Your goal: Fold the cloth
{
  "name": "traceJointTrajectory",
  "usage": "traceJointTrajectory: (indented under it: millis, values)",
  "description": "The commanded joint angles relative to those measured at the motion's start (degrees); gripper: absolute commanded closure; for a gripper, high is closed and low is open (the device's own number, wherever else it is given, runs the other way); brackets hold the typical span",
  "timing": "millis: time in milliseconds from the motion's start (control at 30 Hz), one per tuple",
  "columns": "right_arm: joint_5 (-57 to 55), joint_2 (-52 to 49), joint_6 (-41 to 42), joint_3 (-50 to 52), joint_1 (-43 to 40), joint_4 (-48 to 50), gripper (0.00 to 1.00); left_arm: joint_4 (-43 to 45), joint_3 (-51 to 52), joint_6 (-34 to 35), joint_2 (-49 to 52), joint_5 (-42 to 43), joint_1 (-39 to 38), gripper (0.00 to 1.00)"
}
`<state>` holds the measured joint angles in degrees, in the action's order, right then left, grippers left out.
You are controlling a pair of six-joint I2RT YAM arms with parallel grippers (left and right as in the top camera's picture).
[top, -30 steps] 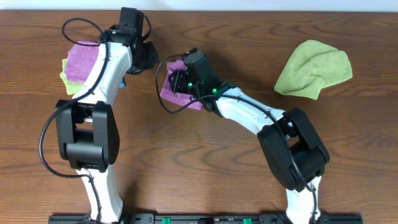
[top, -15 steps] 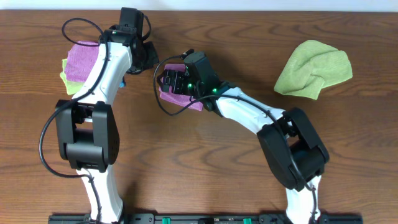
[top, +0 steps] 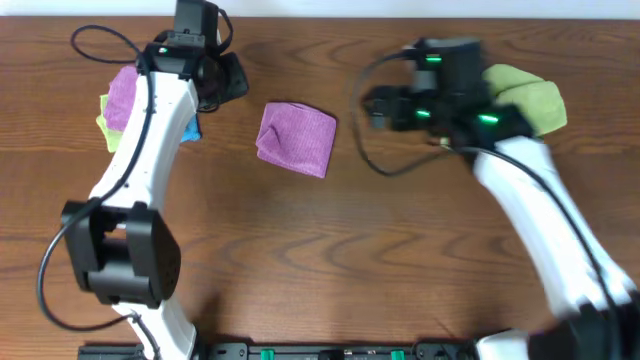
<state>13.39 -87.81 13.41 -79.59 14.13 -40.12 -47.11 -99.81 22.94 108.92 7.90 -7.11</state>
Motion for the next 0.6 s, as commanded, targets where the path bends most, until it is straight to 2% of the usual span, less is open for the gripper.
traceJointTrajectory:
  millis: [0,100,133,167,367,567]
  values:
    - [-0.39,5.46,-8.52,-0.15,-3.34,-6.75,0.01,-1.86,-1.25,1.20,-2.67,-0.83,0.39,0.40]
    - [-3.74,12.98,-10.10,2.27,-6.45,-12.79,0.01,-4.22,-1.25,3.30,-4.70,-0.35,0.39,0.09]
    - [-3.80,16.63,-10.29,4.79,-7.34,-13.05,0.01,-5.18,-1.25,4.28,-5.44,-0.11,0.39,0.02]
    - [-3.80,20.02,-10.29,7.65,-8.07,-12.81,0.01,-6.08,-1.22,5.01,-6.10,0.31,0.39,0.05]
    - [-3.67,42.49,-7.37,26.97,-13.05,-12.61,0.01,-10.43,-1.22,8.15,-9.25,2.75,0.33,0.05]
    - [-4.68,63.87,-2.64,37.75,-14.60,-15.52,0.01,-18.49,-1.07,9.66,-10.56,4.61,0.22,0.05]
